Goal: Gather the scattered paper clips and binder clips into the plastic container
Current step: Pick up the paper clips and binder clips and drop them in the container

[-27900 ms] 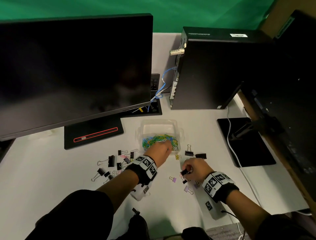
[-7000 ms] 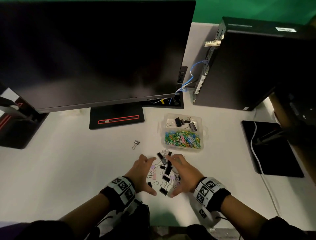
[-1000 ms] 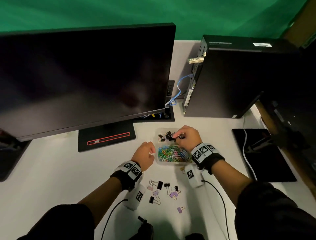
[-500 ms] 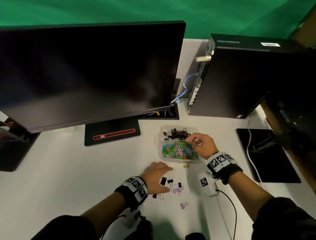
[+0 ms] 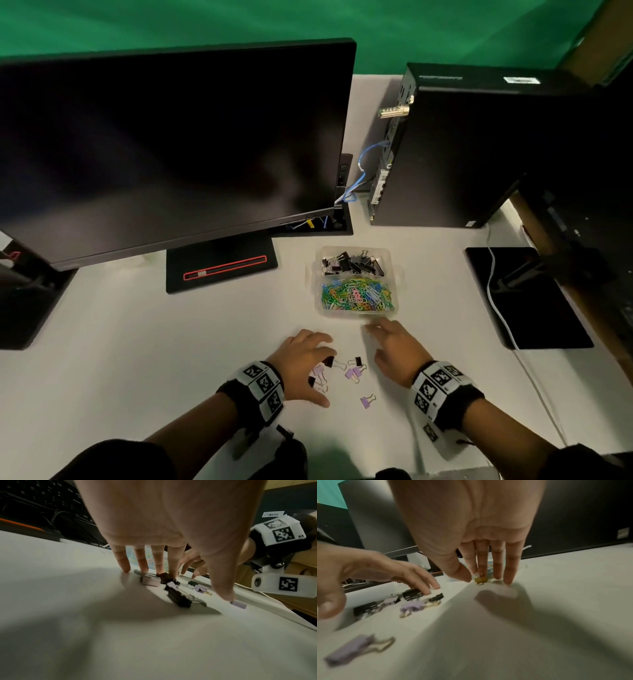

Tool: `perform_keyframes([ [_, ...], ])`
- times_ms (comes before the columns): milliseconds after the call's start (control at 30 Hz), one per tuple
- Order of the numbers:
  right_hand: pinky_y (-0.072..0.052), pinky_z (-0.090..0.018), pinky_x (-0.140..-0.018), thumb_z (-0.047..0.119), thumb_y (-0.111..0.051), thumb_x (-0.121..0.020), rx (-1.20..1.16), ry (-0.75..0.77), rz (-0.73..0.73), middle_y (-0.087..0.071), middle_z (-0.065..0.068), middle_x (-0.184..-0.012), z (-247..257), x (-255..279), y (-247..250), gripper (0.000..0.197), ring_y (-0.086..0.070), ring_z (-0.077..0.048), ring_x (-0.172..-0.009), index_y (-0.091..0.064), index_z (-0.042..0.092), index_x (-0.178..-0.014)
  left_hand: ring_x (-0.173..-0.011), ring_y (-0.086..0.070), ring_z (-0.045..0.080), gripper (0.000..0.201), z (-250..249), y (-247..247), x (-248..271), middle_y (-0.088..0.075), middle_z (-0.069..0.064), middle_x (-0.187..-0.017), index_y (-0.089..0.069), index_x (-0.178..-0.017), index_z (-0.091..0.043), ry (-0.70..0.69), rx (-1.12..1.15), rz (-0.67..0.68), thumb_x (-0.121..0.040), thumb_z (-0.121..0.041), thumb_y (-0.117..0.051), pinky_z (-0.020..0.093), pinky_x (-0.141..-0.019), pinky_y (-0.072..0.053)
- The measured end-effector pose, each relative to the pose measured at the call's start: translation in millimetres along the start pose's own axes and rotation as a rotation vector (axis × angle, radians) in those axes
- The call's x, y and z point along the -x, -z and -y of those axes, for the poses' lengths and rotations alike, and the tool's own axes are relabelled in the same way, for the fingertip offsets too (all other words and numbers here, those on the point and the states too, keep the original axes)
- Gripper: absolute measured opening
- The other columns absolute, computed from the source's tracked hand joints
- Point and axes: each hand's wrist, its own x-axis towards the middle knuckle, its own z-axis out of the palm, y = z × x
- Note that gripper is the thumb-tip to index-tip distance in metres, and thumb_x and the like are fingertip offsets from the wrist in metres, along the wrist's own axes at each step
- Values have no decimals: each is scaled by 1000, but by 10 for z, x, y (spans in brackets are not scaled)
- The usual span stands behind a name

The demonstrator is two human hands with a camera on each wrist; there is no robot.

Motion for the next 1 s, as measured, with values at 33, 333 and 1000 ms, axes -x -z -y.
perform_keyframes([
  [33, -39, -31, -101, 10, -48, -83, -24, 18, 8, -45, -7, -131, -2, 25, -18, 49, -44, -26, -118, -45, 12, -132, -135, -21, 16, 89, 29, 12, 36, -25, -6, -148, -36, -137, -28, 2, 0, 6, -62, -61, -72, 37, -113, -25],
  [333, -33, -12, -91, 41, -84, -49, -127, 39, 218, -18, 5, -129, 52, 320, -7, 114, -42, -12, -112, -18, 33, -142, -126, -30, 20, 112, 145, 56, 202, -25, 5, -136, -17, -146, -19, 97, 118, 21, -58, -42, -83, 28, -110, -31],
  [1000, -36, -16, -62, 12, -67, -63, -296, -13, -21, -42, 17, -75, 221, -161, -154, 32, -46, -2, -65, -45, 34, -62, -87, -53, 29, 22, -164, 58, -205, -41, 9, -99, -55, -104, -2, 180, 174, -69, -82, -4, -53, 28, -72, -38],
])
